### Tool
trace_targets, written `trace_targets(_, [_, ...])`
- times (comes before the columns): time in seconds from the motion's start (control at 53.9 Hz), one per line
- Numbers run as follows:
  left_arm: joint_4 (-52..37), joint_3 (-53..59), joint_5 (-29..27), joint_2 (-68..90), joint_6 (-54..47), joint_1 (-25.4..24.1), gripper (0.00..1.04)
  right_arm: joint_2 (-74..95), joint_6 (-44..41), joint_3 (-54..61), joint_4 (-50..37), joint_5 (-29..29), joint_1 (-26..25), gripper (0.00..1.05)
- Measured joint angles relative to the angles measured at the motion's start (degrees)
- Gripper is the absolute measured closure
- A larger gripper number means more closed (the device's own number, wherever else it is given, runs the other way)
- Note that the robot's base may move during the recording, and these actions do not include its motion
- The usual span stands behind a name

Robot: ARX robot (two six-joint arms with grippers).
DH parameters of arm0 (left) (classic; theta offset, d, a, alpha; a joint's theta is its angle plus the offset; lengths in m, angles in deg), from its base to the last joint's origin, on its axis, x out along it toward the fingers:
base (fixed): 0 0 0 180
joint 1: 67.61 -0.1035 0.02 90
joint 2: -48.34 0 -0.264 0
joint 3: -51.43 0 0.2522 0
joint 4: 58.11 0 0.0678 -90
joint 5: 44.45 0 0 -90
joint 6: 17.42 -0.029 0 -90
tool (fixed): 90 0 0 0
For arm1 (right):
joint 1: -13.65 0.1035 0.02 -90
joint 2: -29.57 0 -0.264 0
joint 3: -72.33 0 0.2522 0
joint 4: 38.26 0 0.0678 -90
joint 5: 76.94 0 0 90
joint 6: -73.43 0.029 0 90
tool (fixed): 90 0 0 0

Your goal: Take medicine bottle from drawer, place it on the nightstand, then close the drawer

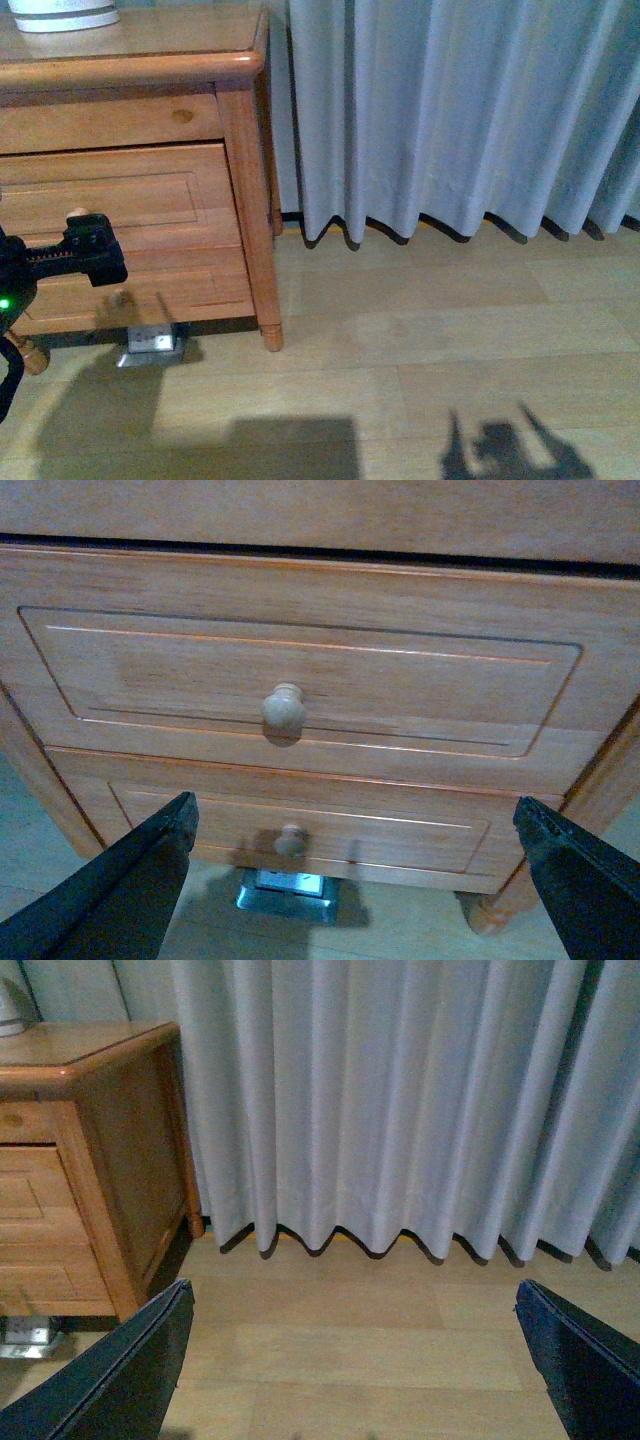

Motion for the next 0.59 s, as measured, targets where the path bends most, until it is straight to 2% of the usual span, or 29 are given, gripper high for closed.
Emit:
trace_targets(0.315, [-0.46, -9.25, 0.85, 8.07, -5.27, -1.62, 0.07, 0.0, 0.02, 0.0, 0.0, 0.0, 0.0, 0.07])
trace_targets(0.594, [0.94, -14.69, 1.79, 8.85, -7.58, -1.31, 0.07, 0.0, 0.0, 0.0, 0.0, 0.0, 0.0, 0.07])
